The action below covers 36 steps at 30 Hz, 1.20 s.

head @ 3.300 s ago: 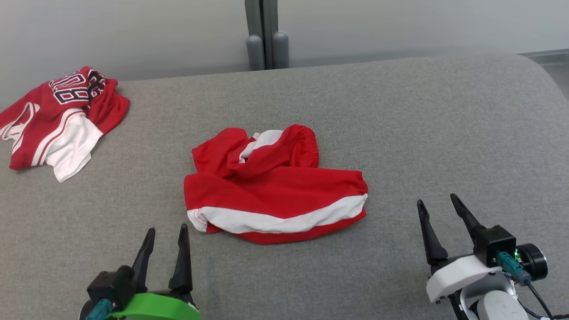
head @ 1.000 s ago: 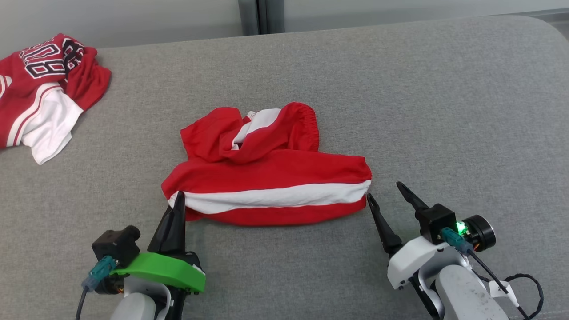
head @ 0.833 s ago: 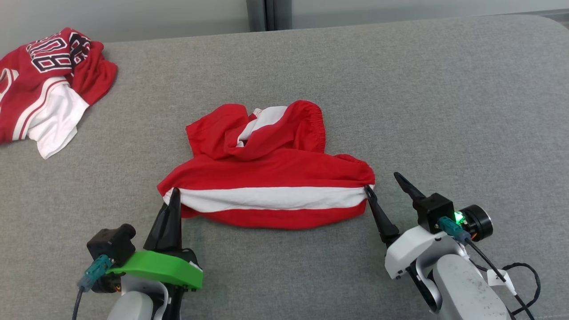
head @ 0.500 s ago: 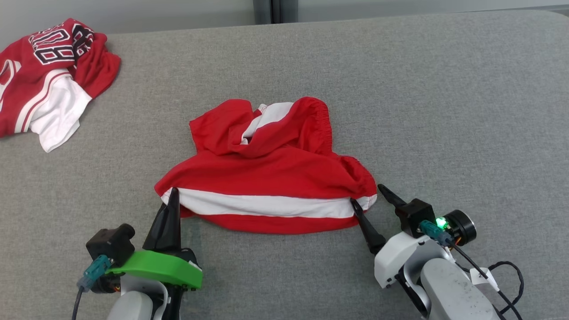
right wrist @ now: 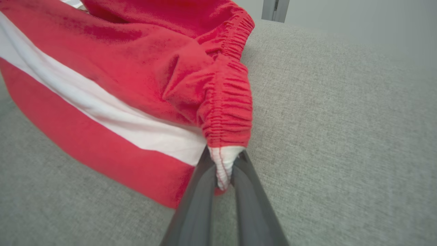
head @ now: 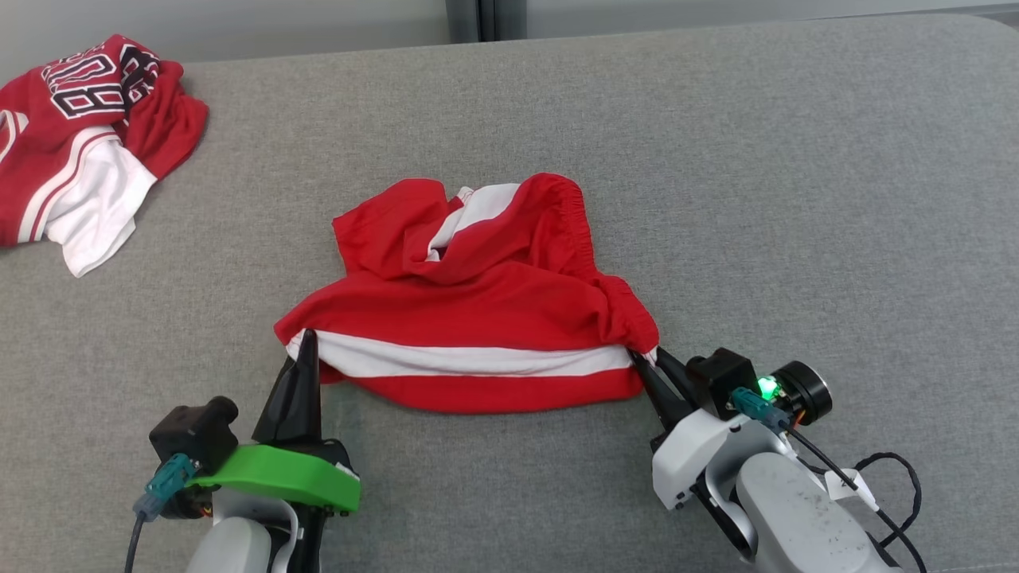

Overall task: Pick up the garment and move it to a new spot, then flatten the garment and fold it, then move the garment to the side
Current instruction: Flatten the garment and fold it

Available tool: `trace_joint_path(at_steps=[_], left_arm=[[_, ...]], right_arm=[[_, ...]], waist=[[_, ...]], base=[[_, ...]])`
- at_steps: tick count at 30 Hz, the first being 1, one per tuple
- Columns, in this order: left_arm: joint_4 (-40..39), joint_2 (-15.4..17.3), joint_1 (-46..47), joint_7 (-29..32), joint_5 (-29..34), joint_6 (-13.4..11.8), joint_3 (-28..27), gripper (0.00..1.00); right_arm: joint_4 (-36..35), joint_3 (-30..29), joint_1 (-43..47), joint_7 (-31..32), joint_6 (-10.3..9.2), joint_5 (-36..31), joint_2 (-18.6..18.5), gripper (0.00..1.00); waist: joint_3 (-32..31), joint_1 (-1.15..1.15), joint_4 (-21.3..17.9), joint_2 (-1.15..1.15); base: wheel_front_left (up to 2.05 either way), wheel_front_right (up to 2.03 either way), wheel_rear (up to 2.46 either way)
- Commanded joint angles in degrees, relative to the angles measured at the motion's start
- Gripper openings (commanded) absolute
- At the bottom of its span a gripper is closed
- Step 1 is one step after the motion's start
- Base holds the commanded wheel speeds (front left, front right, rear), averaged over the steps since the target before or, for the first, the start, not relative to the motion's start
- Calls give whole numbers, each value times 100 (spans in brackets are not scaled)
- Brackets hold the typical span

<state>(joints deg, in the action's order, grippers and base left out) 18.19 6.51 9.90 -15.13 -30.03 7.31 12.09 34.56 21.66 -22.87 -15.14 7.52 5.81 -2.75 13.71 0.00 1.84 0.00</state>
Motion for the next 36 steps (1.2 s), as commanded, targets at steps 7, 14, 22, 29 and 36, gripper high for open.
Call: trace_joint_path(at_steps=[7,14,22,29,36], left_arm=[[-562,223,32,-4,120,31,85,0],[-1469,701,249,-4,55,31,347,0],[-2741,1616,793,176,-84,30,519,0],[-3812,2158,1548,987,-257,29,522,0],[-3830,2595,2151,1674,-529,25,691,0]], right_arm=[[-741,-147,224,-1,-6,-16,-26,0],[-1804,-318,267,-1,-6,60,-39,0],[-3236,-411,245,132,-6,413,-416,0],[-4765,-759,92,640,-6,581,-675,0],[-5325,-977,-167,1144,-6,627,-768,0]], waist=[[-251,0,-115,0],[-657,0,-248,0],[-1217,0,-384,0],[-1372,0,-464,0],[-1010,0,-502,0]], base=[[0,0,0],[0,0,0],[0,0,0],[0,0,0],[0,0,0]])
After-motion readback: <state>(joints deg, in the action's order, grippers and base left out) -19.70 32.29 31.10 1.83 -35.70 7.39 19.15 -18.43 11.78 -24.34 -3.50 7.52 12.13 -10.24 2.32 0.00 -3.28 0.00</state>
